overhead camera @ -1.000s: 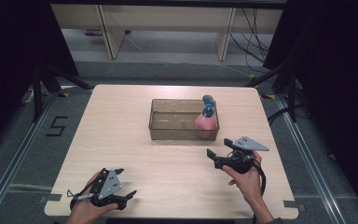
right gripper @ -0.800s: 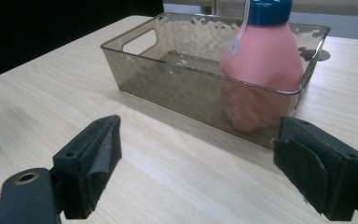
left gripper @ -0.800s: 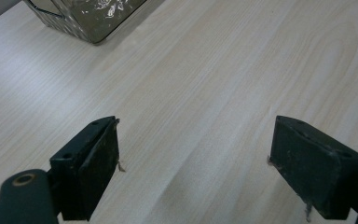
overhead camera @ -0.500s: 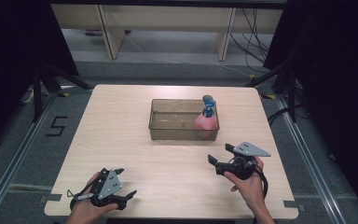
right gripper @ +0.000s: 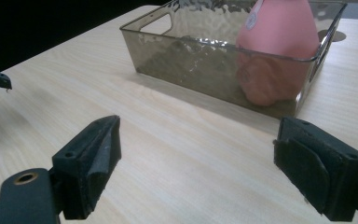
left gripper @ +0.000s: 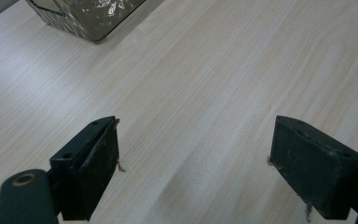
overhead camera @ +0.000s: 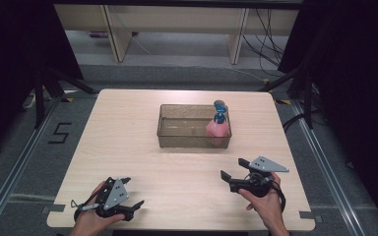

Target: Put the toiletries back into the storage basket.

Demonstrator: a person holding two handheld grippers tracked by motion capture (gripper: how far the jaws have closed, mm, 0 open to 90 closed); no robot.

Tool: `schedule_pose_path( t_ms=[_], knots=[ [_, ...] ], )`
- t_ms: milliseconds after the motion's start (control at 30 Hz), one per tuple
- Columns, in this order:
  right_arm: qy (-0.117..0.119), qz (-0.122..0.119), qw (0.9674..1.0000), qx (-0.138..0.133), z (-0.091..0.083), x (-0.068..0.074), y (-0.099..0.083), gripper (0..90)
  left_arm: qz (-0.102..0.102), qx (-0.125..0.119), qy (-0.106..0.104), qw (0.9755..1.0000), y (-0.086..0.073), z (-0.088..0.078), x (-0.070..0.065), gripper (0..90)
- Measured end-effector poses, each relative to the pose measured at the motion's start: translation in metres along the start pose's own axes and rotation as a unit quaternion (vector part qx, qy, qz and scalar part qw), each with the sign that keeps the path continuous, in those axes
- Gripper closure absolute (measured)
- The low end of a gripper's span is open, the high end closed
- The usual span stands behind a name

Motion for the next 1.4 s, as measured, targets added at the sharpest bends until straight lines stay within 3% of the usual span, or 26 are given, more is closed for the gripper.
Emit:
schedule_pose_path(
  t_ms=[200,367,400,467,533,567,633,667,700,733,767,800,833,900,933,1067,1100,1167,1233,1267,1300,1333,1367,1400],
  knots=[
    [0.002,-0.01,0.9999,-0.009,-0.005,0.0,-0.004,15.6,-0.005,-0.004,0.003,1.0,0.0,0.001,0.001,15.1],
    [0.007,0.003,1.0,-0.001,-0.01,0.003,-0.009,15.5,-0.002,-0.005,0.002,1.0,0.0,0.0,0.001,15.1],
    [-0.002,-0.013,0.9999,-0.01,-0.01,0.0,-0.009,15.6,-0.001,-0.004,0.003,1.0,0.0,0.0,0.001,15.1],
    [0.002,0.001,1.0,0.006,-0.013,0.004,-0.012,15.6,0.0,-0.002,0.002,1.0,0.0,0.0,0.001,15.1],
    [0.001,-0.017,0.9999,0.0,-0.013,0.003,-0.012,15.5,-0.003,-0.006,0.004,1.0,0.0,0.0,0.001,15.1],
    [0.007,0.006,1.0,0.003,-0.014,0.008,-0.013,15.5,-0.001,-0.003,0.002,1.0,0.0,0.0,0.001,15.1],
    [0.005,-0.015,0.9999,-0.003,-0.014,0.005,-0.014,15.6,-0.002,-0.005,0.002,1.0,0.0,0.0,0.001,15.1],
    [0.009,-0.007,0.9999,0.002,-0.014,0.007,-0.016,15.6,-0.002,-0.004,0.002,1.0,0.0,0.0,0.001,15.1],
    [0.003,-0.016,0.9999,0.0,-0.015,0.006,-0.016,15.6,-0.003,-0.005,0.002,1.0,0.0,0.0,0.001,15.1],
    [0.006,-0.004,0.9999,0.008,-0.016,0.008,-0.018,15.6,-0.002,-0.005,0.003,1.0,0.0,0.0,0.001,15.1],
    [-0.002,-0.023,0.9997,-0.004,-0.015,0.005,-0.018,15.6,-0.002,-0.005,0.003,1.0,0.0,0.0,0.001,15.1],
    [0.008,0.0,1.0,0.006,-0.016,0.01,-0.02,15.6,-0.002,-0.005,0.003,1.0,0.0,0.0,0.001,15.1],
    [0.008,-0.012,0.9999,0.006,-0.017,0.008,-0.021,15.5,-0.002,-0.005,0.002,1.0,0.0,0.0,0.001,15.1],
    [0.009,-0.002,0.9999,0.009,-0.02,0.01,-0.022,15.6,-0.002,-0.005,0.002,1.0,0.0,0.0,0.001,15.1],
    [0.006,-0.017,0.9998,0.001,-0.019,0.008,-0.021,15.5,-0.003,-0.005,0.003,1.0,0.0,0.0,0.001,15.1],
    [0.01,-0.001,0.9999,0.008,-0.023,0.011,-0.027,15.6,-0.003,-0.004,0.005,1.0,0.0,0.0,0.001,15.1],
    [0.003,-0.018,0.9998,0.002,-0.024,0.008,-0.027,15.5,-0.003,-0.004,0.004,1.0,0.0,0.0,0.001,15.1],
    [0.011,-0.007,0.9998,0.014,-0.026,0.011,-0.031,15.6,-0.003,-0.005,0.003,1.0,0.0,0.001,0.001,15.1],
    [0.004,-0.018,0.9998,0.009,-0.026,0.009,-0.032,15.6,-0.002,-0.002,0.006,1.0,0.0,0.0,0.001,15.1],
    [0.006,-0.003,0.9998,0.016,-0.028,0.012,-0.033,15.6,-0.001,-0.003,0.002,1.0,0.0,0.0,0.001,15.1],
    [0.004,-0.021,0.9997,0.013,-0.029,0.009,-0.033,15.5,-0.003,-0.005,0.003,1.0,0.0,0.0,0.001,15.1],
    [0.001,-0.023,0.9997,0.012,-0.03,0.009,-0.033,15.6,-0.003,-0.005,0.003,1.0,0.0,0.0,0.001,15.1],
    [0.005,-0.01,0.9999,0.01,-0.029,0.012,-0.034,15.6,-0.003,-0.005,0.004,1.0,0.0,0.0,0.001,15.1],
    [0.006,-0.016,0.9998,0.013,-0.03,0.011,-0.035,15.5,-0.003,-0.005,0.003,1.0,0.0,0.0,0.001,15.1]
  ],
)
Point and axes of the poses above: each handheld gripper's, and its own axes: z roughly forward along the jaws, y roughly out of its top, x roughly to its left, the point moved 8 cm from there along z, roughly forward along the jaws, and after that the axes turned 7 degrees about -y, right-handed, at the moved point
